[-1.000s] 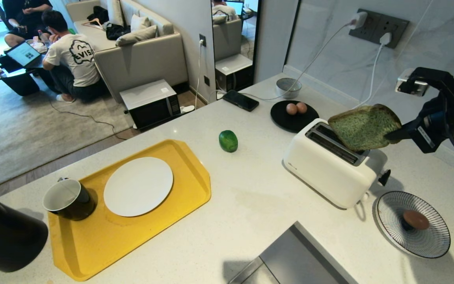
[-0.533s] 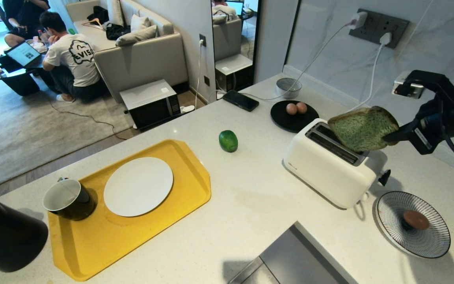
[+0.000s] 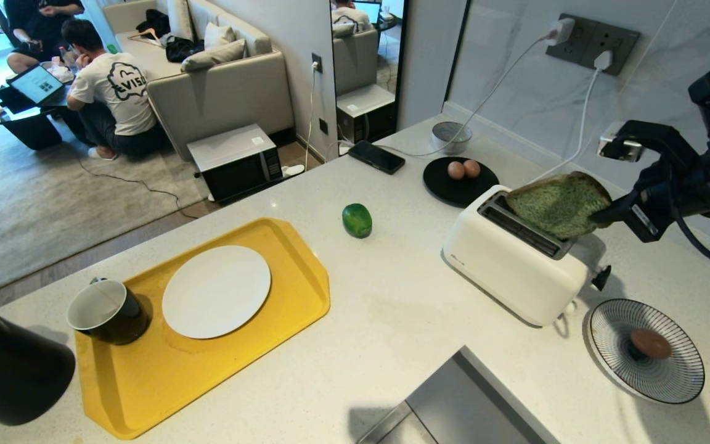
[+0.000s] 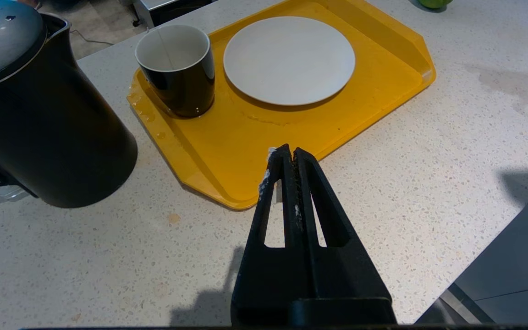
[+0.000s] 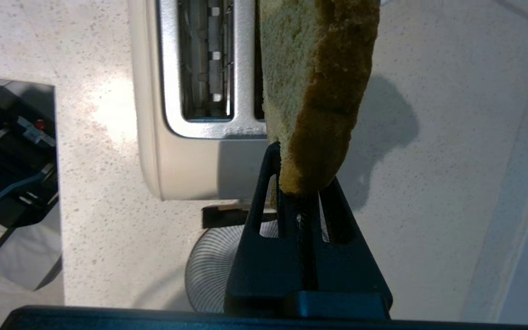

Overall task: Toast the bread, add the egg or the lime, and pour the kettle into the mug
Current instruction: Put the bread slices in the toaster

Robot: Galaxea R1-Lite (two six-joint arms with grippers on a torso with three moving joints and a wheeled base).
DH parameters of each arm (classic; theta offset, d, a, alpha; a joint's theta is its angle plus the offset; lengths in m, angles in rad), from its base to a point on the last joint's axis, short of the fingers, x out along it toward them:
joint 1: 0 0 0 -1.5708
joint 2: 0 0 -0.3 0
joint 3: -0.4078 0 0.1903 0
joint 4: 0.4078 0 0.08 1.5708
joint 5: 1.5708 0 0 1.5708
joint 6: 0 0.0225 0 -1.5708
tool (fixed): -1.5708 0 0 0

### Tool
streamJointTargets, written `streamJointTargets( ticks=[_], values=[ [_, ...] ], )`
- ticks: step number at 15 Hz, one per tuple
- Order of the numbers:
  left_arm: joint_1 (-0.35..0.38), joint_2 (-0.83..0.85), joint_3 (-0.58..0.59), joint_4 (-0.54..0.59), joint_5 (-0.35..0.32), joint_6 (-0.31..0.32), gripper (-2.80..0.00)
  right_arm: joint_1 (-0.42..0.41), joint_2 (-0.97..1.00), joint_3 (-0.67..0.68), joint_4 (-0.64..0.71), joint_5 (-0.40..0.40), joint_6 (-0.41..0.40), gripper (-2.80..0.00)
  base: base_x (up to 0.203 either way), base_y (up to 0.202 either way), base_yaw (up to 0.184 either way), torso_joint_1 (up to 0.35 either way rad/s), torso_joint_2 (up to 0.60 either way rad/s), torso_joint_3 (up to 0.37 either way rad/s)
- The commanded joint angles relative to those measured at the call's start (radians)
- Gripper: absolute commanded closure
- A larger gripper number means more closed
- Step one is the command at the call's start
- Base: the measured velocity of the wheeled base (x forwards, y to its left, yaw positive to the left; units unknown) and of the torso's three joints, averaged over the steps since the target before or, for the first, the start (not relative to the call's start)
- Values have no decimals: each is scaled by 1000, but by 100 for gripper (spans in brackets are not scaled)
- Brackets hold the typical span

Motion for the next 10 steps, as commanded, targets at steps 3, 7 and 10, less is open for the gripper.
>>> streamJointTargets(
  ticks=[3,7,10],
  values=[
    [1,2,0,-1,0,0,0,11,40,1,-42,-16,-24,0,0,0,0,0,0,0],
    [1,2,0,-1,0,0,0,11,41,6,-42,-27,-24,0,0,0,0,0,0,0],
    [1,1,0,-1,0,0,0,6,40,11,-40,-27,-38,0,0,0,0,0,0,0]
  ],
)
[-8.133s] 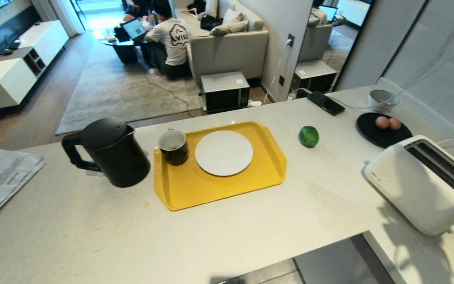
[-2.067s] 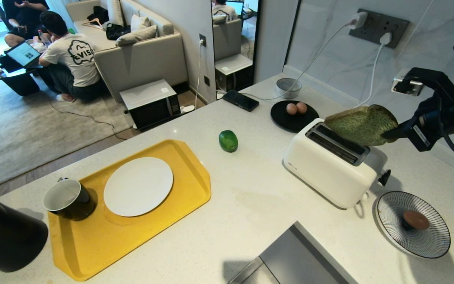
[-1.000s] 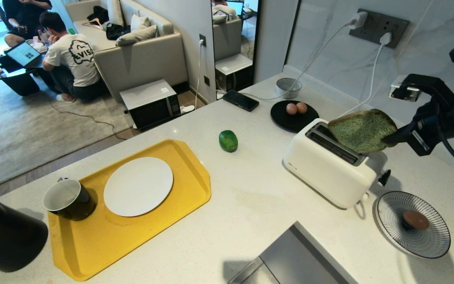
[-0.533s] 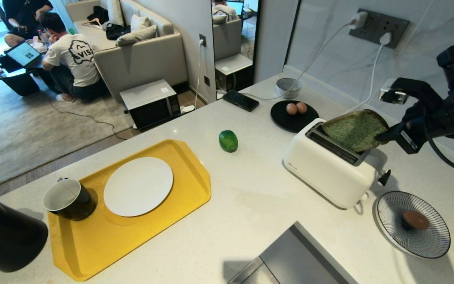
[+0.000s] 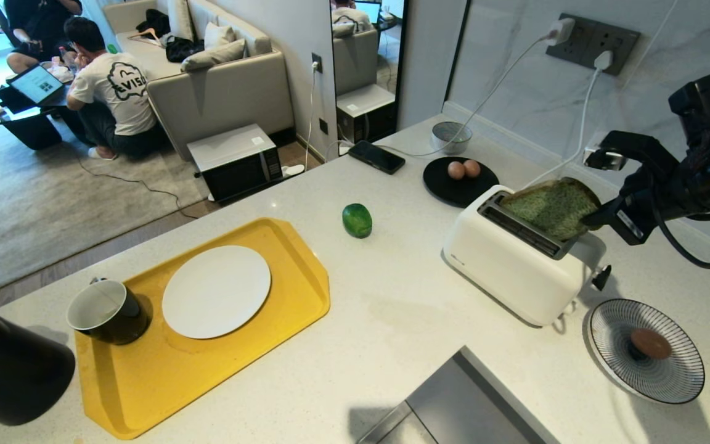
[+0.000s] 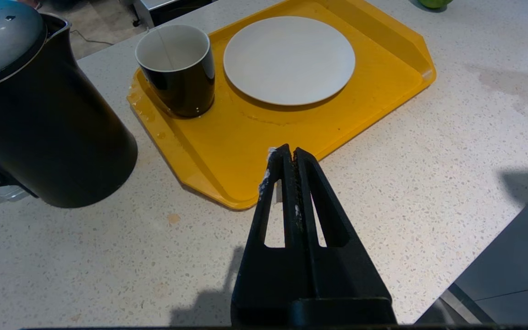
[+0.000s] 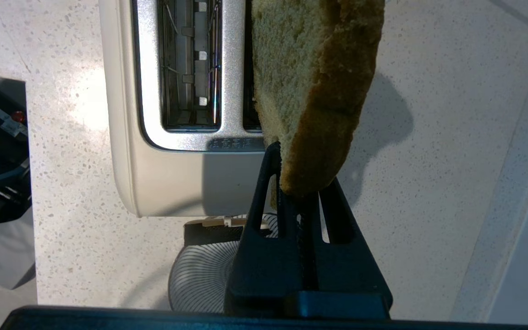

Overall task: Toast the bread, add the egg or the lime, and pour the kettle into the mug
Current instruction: Put the bread slices in the toaster

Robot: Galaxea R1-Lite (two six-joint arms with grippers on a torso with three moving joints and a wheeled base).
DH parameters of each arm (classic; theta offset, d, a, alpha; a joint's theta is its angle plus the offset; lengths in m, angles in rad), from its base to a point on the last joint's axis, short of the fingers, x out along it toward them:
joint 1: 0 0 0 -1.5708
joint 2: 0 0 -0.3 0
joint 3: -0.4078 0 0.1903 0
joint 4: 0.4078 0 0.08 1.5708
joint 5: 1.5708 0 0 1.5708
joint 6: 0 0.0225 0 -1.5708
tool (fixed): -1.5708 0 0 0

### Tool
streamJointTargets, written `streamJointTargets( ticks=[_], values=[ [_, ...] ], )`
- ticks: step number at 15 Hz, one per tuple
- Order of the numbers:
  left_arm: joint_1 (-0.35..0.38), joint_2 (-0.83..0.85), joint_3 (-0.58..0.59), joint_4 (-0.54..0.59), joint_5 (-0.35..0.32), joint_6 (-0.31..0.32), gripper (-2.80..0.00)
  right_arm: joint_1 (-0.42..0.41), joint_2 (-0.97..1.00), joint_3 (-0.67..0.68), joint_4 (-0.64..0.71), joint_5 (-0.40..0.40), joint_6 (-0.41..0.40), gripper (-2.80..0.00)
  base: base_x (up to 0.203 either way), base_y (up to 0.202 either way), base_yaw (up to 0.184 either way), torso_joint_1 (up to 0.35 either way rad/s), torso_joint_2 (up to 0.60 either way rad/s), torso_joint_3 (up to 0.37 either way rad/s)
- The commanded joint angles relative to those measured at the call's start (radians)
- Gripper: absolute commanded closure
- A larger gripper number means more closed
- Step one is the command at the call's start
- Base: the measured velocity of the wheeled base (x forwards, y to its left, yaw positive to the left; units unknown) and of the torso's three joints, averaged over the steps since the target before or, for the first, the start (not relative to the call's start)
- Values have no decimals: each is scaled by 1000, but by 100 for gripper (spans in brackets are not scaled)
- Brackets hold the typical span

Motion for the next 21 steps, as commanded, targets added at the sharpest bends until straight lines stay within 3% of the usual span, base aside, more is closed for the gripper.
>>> streamJointTargets(
  ticks=[1,21],
  values=[
    [0,2,0,-1,0,0,0,-2,1,0,4,1,-13,0,0,0,0,0,0,0],
    [0,1,0,-1,0,0,0,33,19,-25,-11,-37,-1,0,0,0,0,0,0,0]
  ],
)
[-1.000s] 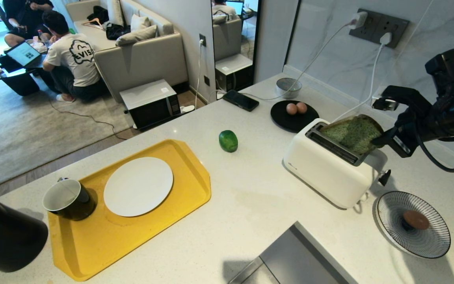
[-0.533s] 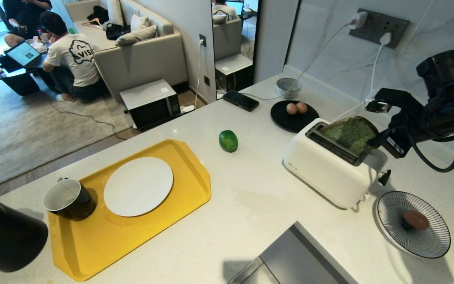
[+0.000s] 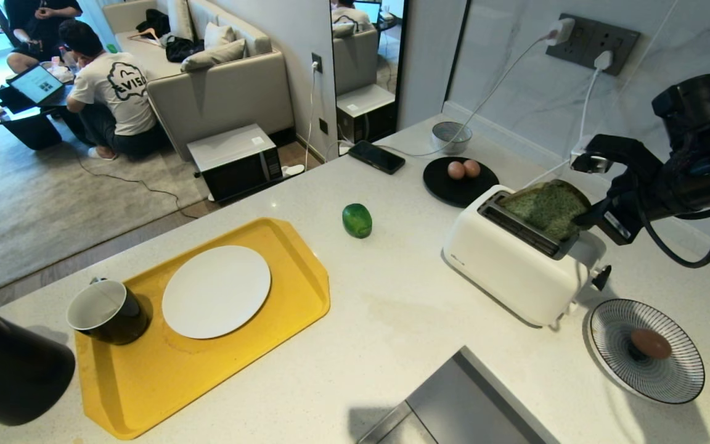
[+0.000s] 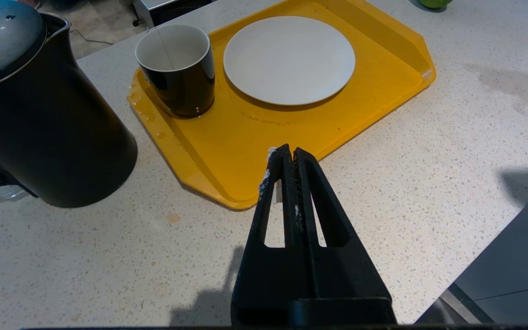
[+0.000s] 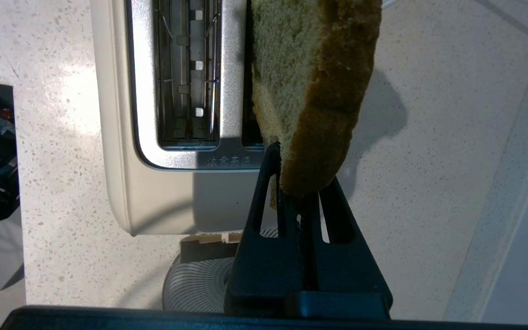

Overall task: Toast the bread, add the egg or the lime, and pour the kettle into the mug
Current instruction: Put the bread slices in the toaster

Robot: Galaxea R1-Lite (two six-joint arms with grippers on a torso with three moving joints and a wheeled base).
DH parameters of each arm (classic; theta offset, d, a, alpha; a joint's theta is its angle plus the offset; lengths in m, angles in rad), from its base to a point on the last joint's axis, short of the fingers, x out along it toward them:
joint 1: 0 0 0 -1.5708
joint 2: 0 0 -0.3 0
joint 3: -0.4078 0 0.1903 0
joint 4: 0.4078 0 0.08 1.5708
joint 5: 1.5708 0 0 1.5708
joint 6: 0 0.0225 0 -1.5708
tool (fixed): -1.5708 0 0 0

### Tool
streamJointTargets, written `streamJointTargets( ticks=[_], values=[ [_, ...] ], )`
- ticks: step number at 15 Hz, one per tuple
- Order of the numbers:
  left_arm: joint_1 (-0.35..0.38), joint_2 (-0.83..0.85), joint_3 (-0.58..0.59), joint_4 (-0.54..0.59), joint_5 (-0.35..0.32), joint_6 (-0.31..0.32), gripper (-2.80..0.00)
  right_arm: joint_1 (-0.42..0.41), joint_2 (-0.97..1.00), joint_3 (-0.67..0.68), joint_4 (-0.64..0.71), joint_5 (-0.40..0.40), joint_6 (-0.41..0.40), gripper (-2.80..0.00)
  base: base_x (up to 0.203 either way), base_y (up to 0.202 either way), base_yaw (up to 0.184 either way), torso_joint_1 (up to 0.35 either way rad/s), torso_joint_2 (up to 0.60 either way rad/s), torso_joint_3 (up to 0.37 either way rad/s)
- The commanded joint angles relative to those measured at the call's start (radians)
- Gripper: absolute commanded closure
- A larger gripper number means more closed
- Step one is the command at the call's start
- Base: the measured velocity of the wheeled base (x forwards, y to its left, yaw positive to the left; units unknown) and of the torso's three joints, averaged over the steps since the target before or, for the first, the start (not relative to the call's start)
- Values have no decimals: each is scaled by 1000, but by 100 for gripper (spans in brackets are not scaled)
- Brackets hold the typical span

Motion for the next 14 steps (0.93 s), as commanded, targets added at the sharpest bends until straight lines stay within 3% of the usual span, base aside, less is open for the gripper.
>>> streamJointTargets(
  ticks=[1,12,13,14],
  values=[
    [0,1,0,0,0,0,0,1,-7,-9,3,2,-2,0,0,0,0,0,0,0],
    [0,0,0,0,0,0,0,14,2,2,4,-38,12,0,0,0,0,0,0,0],
    [-1,2,0,0,0,0,0,14,2,2,4,-44,12,-280,0,0,0,0,0,0],
    [0,2,0,0,0,0,0,14,2,3,4,-42,14,-280,0,0,0,0,0,0]
  ],
)
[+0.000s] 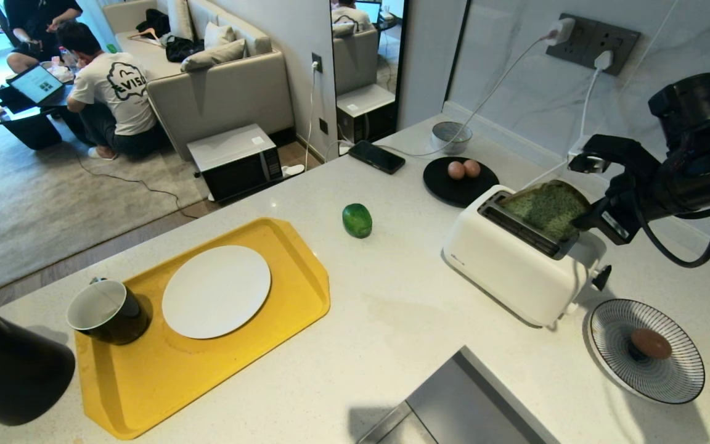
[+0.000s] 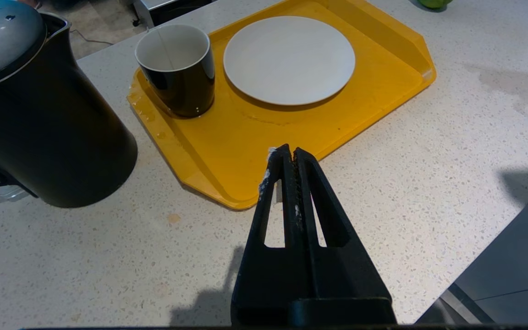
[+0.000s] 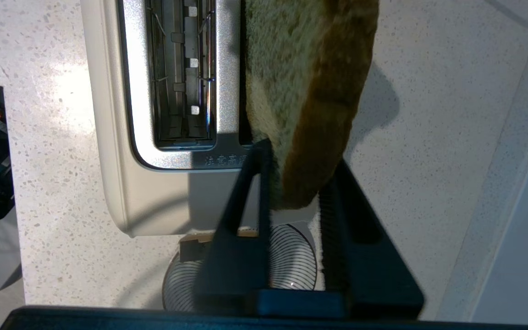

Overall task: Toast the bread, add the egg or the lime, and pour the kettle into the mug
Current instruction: Put the bread slices in the toaster

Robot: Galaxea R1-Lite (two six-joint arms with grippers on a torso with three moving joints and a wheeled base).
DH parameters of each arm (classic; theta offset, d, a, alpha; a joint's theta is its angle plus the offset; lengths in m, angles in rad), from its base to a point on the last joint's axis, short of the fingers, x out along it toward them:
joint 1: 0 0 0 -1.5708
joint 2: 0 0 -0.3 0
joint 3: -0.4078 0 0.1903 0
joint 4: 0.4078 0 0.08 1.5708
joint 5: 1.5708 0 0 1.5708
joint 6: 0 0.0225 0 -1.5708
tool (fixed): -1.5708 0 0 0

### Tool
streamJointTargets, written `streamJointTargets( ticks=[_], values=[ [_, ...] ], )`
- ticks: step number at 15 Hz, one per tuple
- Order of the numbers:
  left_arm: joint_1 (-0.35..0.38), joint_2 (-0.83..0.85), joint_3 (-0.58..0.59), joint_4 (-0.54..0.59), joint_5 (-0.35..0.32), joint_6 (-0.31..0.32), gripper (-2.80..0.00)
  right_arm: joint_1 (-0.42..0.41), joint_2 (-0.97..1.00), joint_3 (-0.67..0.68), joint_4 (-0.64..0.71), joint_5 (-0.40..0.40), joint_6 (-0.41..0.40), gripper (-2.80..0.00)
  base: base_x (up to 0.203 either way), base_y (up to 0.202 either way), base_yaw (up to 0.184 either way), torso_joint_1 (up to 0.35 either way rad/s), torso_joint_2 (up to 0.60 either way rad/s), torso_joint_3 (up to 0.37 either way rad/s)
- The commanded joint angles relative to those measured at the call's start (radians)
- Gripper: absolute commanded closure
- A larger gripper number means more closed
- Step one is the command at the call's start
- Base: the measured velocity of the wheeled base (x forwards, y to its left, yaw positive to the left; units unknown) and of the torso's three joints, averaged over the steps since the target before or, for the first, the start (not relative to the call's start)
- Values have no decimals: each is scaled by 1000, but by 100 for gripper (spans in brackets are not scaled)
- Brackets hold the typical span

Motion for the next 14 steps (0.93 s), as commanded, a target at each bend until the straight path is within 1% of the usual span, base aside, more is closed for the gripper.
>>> streamJointTargets(
  ticks=[1,6,8,11,14],
  values=[
    [1,2,0,-1,0,0,0,0,3,0,4,4,-3,-280,0,0,0,0,0,0],
    [1,2,0,-1,0,0,0,0,-2,6,4,17,6,-280,0,0,0,0,0,0],
    [1,2,0,-1,0,0,0,0,-8,3,4,50,12,-280,0,0,0,0,0,0],
    [1,2,0,-1,0,0,0,2,-26,-6,2,112,79,-280,0,0,0,0,0,0],
    [1,2,0,-1,0,0,0,3,-56,1,2,120,84,-280,0,0,0,0,0,0]
  ],
)
